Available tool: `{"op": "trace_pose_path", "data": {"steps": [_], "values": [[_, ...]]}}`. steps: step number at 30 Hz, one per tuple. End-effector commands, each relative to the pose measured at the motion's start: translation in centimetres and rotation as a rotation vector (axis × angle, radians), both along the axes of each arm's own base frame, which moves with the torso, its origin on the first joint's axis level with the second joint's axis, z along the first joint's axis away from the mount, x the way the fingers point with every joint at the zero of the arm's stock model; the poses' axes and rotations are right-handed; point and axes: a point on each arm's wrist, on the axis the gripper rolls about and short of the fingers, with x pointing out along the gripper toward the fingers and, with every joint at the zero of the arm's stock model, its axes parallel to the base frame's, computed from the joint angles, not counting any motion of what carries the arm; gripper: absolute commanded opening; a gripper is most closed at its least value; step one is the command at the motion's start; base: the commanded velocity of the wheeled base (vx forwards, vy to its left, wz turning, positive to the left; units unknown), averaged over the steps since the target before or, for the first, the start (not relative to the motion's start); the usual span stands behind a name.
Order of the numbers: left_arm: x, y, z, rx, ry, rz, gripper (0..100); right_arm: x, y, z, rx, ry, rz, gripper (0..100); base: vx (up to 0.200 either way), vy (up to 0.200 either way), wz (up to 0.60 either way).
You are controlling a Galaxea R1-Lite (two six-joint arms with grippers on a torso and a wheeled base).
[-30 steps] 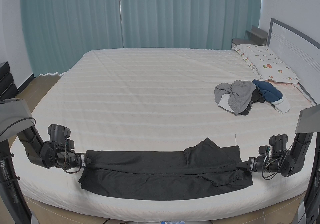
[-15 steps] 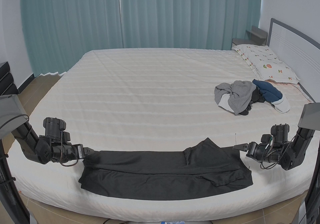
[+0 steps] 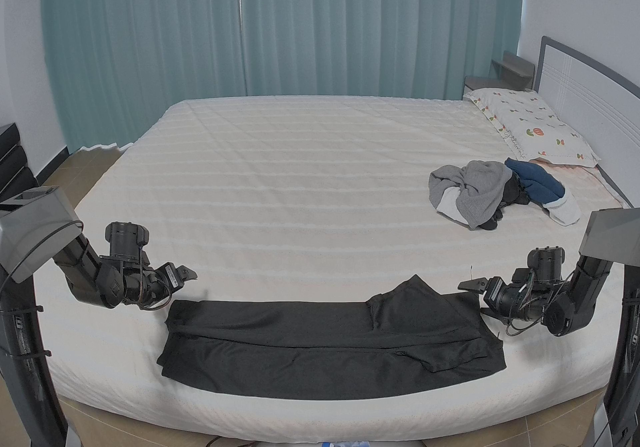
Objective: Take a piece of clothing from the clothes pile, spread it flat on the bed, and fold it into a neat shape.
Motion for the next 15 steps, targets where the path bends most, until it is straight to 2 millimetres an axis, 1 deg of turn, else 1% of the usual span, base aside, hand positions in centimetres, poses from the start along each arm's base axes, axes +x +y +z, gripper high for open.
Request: {"op": "trace_pose_path", "data": {"steps": [1, 6, 7, 11, 15], "values": [[0.84, 0.03, -2.31, -0.009, 0.048, 0.007, 100, 0.23, -0.24, -1.11, 0.002, 0.023, -0.012, 100, 0.0, 0.0, 0.0], [0.76, -0.32, -2.43, -0.009, 0.055, 0.0, 100, 0.12, -0.3, -1.1, -0.017, 0.008, -0.037, 100, 0.0, 0.0, 0.0], [0.58, -0.55, -2.56, -0.009, 0.062, -0.006, 0, 0.1, -0.31, -1.15, -0.019, 0.008, -0.04, 100, 0.0, 0.0, 0.0], [0.23, -0.88, -2.81, -0.003, 0.076, -0.01, 0, -0.09, -0.37, -1.25, -0.02, 0.016, -0.043, 100, 0.0, 0.0, 0.0], [0.57, -0.62, -2.46, -0.012, 0.062, 0.025, 0, -0.08, -0.33, -1.25, -0.021, 0.018, -0.052, 100, 0.0, 0.0, 0.0]]}}
